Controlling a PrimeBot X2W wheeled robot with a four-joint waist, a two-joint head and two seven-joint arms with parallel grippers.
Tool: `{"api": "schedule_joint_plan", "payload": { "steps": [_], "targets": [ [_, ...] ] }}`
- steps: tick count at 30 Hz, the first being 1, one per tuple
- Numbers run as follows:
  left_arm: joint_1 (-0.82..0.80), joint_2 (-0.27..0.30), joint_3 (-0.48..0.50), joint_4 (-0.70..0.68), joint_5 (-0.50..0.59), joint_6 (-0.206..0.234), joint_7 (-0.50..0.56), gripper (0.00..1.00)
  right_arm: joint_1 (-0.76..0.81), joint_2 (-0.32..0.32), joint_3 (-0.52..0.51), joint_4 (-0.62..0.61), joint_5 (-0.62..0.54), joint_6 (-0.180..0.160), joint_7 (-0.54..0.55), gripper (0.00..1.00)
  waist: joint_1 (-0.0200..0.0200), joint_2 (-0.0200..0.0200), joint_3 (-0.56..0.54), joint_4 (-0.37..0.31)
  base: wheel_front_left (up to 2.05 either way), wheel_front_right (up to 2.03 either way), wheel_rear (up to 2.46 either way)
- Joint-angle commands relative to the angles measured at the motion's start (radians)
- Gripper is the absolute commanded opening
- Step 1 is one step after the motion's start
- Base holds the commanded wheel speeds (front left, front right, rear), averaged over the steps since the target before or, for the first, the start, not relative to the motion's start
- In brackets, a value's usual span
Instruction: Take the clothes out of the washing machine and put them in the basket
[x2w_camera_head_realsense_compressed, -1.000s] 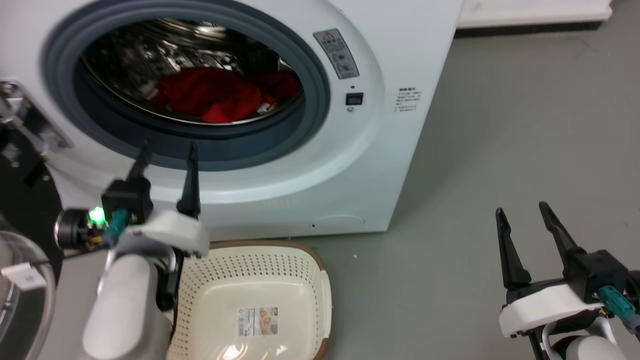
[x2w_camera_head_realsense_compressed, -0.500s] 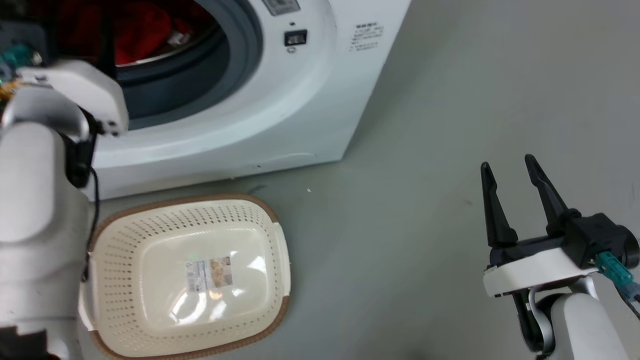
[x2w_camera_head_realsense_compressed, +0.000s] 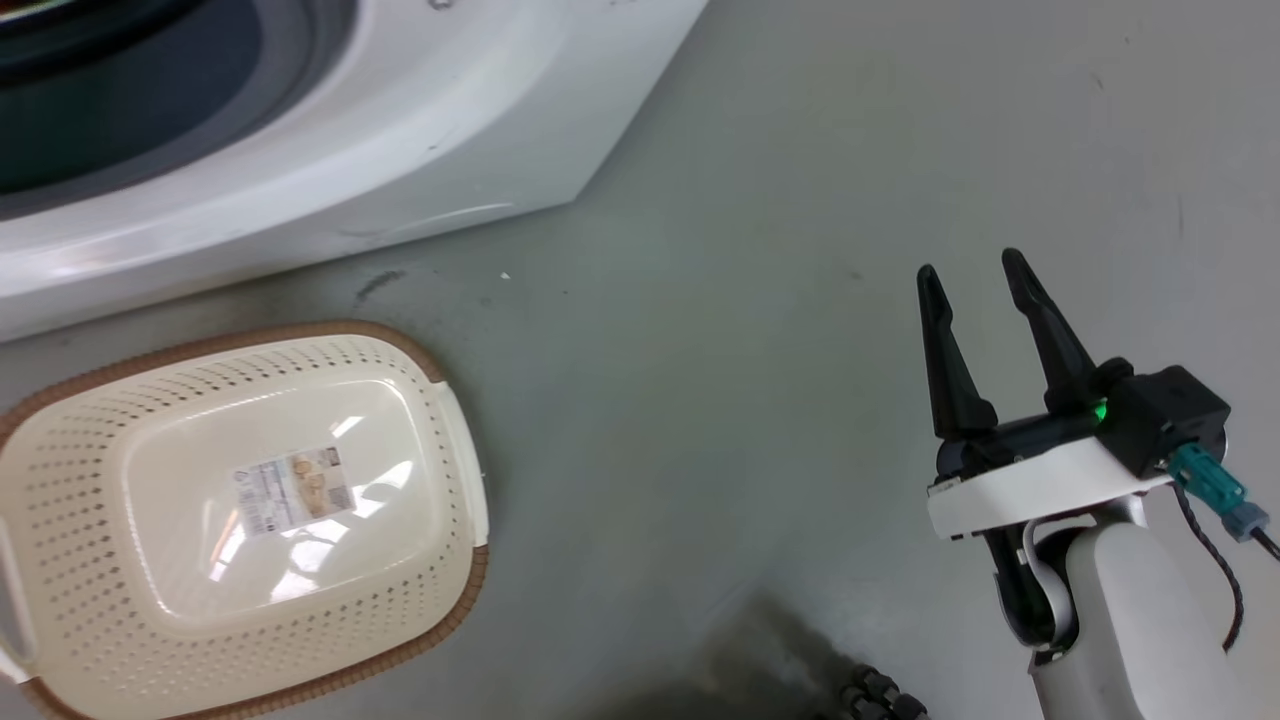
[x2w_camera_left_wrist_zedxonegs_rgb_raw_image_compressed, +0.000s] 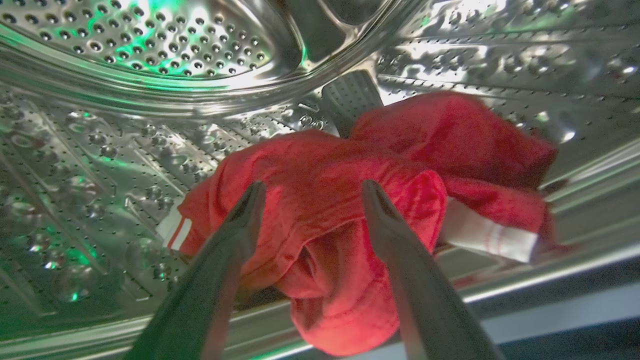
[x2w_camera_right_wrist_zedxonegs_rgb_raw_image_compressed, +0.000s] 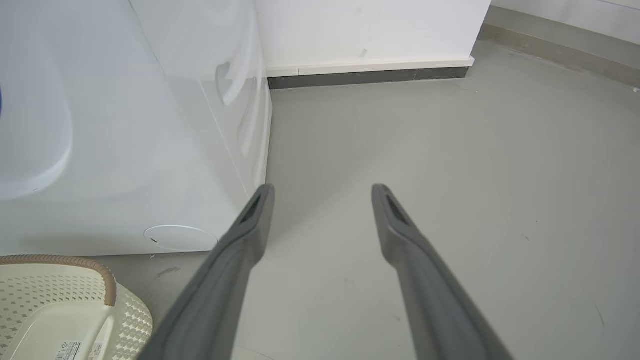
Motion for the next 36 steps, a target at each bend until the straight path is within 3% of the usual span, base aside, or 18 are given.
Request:
{"api": "schedule_joint_plan", "payload": {
  "steps": [1, 6, 13, 19, 20, 21, 22, 27, 36],
  "targets": [
    [-0.015, 0.006, -0.003, 0.001, -0.005, -0.001, 0.005, 1.00, -0.020, 0.000, 0.001, -0.003, 0.008, -0.001, -0.004, 1.00, -0.0002, 0.0000, 0.033, -0.031, 0.00, 0.00, 0.00],
    [-0.084, 0.077, -0.086, 0.012, -0.049, -0.002, 0.180, 1.00, -0.035, 0.000, 0.012, -0.013, 0.029, -0.001, -0.004, 1.00, -0.0002, 0.0000, 0.074, -0.049, 0.00, 0.00, 0.00],
    [-0.126, 0.152, -0.128, -0.019, -0.122, -0.002, 0.409, 1.00, -0.048, 0.000, 0.025, -0.023, 0.052, -0.001, -0.004, 1.00, -0.0002, 0.0000, 0.105, -0.062, 0.00, 0.00, 0.00],
    [-0.102, 0.174, -0.124, -0.078, -0.151, 0.009, 0.542, 1.00, -0.053, 0.000, 0.026, -0.026, 0.059, -0.001, -0.004, 1.00, -0.0002, 0.0000, 0.117, -0.067, 0.00, 0.00, 0.00],
    [-0.095, 0.175, -0.124, -0.093, -0.155, 0.013, 0.553, 0.51, -0.053, 0.000, 0.026, -0.025, 0.061, -0.001, -0.004, 1.00, -0.0002, 0.0000, 0.118, -0.067, 0.00, 0.00, 0.00],
    [-0.089, 0.176, -0.121, -0.109, -0.158, 0.018, 0.561, 0.21, -0.054, 0.000, 0.026, -0.025, 0.061, -0.001, -0.004, 1.00, -0.0002, 0.0000, 0.119, -0.068, 0.00, 0.00, 0.00],
    [-0.084, 0.178, -0.120, -0.127, -0.159, 0.025, 0.562, 0.00, -0.056, 0.000, 0.025, -0.026, 0.060, -0.001, -0.004, 1.00, -0.0002, 0.0000, 0.120, -0.068, 0.00, 0.00, 0.00],
    [-0.057, 0.194, -0.111, -0.209, -0.144, 0.066, 0.517, 0.00, -0.062, 0.000, 0.022, -0.025, 0.061, -0.001, -0.004, 1.00, -0.0002, 0.0000, 0.118, -0.072, 0.00, 0.00, 0.00],
    [-0.004, 0.186, -0.088, -0.276, -0.124, 0.146, 0.295, 0.00, -0.057, 0.000, 0.011, -0.012, 0.052, -0.001, -0.004, 1.00, -0.0002, 0.0000, 0.087, -0.072, 0.00, 0.00, 0.00]
  ]
}}
